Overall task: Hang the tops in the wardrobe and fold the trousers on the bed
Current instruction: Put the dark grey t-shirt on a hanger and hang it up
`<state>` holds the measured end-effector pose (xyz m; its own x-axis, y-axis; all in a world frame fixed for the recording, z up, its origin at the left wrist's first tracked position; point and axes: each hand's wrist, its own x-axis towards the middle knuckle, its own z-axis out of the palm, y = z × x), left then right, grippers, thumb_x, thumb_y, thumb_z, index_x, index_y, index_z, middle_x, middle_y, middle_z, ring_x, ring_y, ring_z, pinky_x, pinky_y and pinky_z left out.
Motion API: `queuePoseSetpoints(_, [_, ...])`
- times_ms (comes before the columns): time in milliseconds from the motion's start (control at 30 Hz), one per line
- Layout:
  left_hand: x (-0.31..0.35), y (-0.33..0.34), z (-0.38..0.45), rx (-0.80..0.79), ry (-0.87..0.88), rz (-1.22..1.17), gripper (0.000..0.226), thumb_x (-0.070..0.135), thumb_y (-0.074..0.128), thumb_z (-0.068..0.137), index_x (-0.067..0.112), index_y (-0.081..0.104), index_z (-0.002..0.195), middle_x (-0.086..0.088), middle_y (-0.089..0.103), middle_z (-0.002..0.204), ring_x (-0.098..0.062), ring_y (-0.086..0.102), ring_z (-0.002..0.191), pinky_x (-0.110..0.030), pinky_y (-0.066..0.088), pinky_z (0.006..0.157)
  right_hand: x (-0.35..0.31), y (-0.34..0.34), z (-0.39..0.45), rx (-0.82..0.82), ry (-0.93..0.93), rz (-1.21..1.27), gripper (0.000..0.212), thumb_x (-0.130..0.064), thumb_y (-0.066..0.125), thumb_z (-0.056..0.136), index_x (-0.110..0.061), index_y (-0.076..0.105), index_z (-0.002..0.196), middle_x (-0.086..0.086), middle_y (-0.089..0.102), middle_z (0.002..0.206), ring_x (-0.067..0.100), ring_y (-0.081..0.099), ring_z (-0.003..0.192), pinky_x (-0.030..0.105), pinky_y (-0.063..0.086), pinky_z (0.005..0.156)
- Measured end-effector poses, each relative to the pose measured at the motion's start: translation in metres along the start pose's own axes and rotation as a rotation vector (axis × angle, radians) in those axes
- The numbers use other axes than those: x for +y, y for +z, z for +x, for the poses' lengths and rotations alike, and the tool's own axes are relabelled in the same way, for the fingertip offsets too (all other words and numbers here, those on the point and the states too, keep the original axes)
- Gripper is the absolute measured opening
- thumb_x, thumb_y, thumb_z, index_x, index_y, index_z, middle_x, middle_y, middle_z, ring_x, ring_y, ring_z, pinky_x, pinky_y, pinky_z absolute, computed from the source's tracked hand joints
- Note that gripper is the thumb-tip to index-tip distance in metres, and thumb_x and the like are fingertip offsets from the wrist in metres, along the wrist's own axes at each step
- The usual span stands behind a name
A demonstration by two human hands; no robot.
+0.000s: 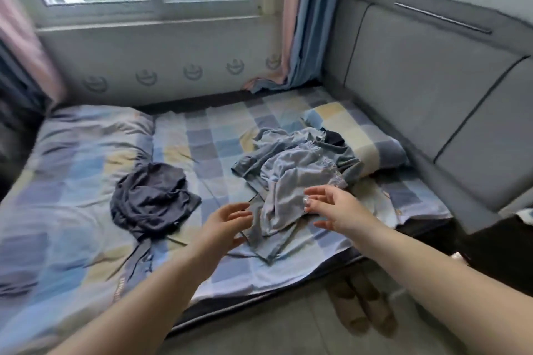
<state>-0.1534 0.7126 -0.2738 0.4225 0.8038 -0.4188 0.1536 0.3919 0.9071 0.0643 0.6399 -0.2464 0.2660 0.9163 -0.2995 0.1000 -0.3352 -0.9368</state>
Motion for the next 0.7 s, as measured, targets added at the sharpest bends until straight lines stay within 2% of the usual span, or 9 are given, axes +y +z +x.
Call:
queuePoseSetpoints(67, [-0.008,-0.025,0.009,0.083,-0.034,-0.027,0.024,0.012,0.062,0.092,0.022,0.059,0.114,0.001,0.064,0.117,-0.017,0.059,0.111,-0.036,0.046,0.094,0.000,0.024,0.030,-0.088,0.019,-0.016,0.012,-0.018,0.060,0.092,-0.027,0.059,0.099,-0.003,0.064,0.103,0.012,0.063,0.097,0.024,0.053,0.071])
queuePoseSetpoints(167, [-0.015,-0.059,0.025,0.196,-0.068,-0.071,0.024,0.012,0.062,0.091,0.024,0.060,0.112,0.001,0.064,0.118,-0.015,0.059,0.110,-0.032,0.048,0.086,-0.004,0.056,0.077,-0.204,0.038,-0.025,0.011,-0.019,0.061,0.092,-0.026,0.059,0.101,-0.001,0.064,0.107,0.013,0.062,0.100,0.023,0.052,0.071])
queuePoseSetpoints(267, [-0.020,-0.086,0.042,0.302,-0.115,-0.116,0.026,0.011,0.062,0.090,0.022,0.060,0.113,0.000,0.064,0.118,-0.016,0.061,0.109,-0.034,0.048,0.090,-0.008,0.082,0.120,-0.297,0.055,-0.017,0.012,-0.017,0.060,0.092,-0.023,0.058,0.102,-0.001,0.062,0.105,0.012,0.061,0.097,0.025,0.052,0.074])
queuePoseSetpoints(367, [-0.022,-0.111,0.061,0.395,-0.142,-0.164,0.023,0.011,0.063,0.090,0.024,0.061,0.109,0.001,0.066,0.114,-0.014,0.063,0.104,-0.031,0.049,0.081,-0.011,0.109,0.166,-0.382,0.080,-0.029,0.013,-0.017,0.060,0.092,-0.021,0.058,0.105,0.000,0.062,0.106,0.013,0.061,0.097,0.029,0.051,0.081])
queuePoseSetpoints(433, [-0.025,-0.127,0.073,0.463,-0.155,-0.197,0.021,0.013,0.063,0.090,0.025,0.062,0.107,0.002,0.066,0.113,-0.012,0.064,0.103,-0.029,0.049,0.078,-0.012,0.130,0.196,-0.437,0.104,-0.038,0.011,-0.018,0.060,0.092,-0.022,0.059,0.103,-0.001,0.063,0.105,0.013,0.061,0.097,0.028,0.052,0.079])
queuePoseSetpoints(567, [-0.038,-0.156,0.081,0.574,-0.208,-0.264,0.020,0.012,0.062,0.090,0.025,0.063,0.105,0.004,0.066,0.110,-0.008,0.065,0.097,-0.027,0.049,0.072,-0.008,0.169,0.233,-0.507,0.150,-0.050,0.007,-0.021,0.060,0.092,-0.024,0.060,0.099,0.000,0.064,0.102,0.009,0.063,0.094,0.022,0.050,0.069])
queuePoseSetpoints(700, [-0.049,-0.191,0.088,0.673,-0.258,-0.325,0.021,0.011,0.060,0.092,0.020,0.061,0.111,0.000,0.067,0.107,-0.011,0.064,0.094,-0.027,0.048,0.071,-0.001,0.206,0.259,-0.556,0.196,-0.068,0.006,-0.021,0.060,0.092,-0.024,0.061,0.097,-0.001,0.066,0.099,0.010,0.064,0.095,0.028,0.052,0.077])
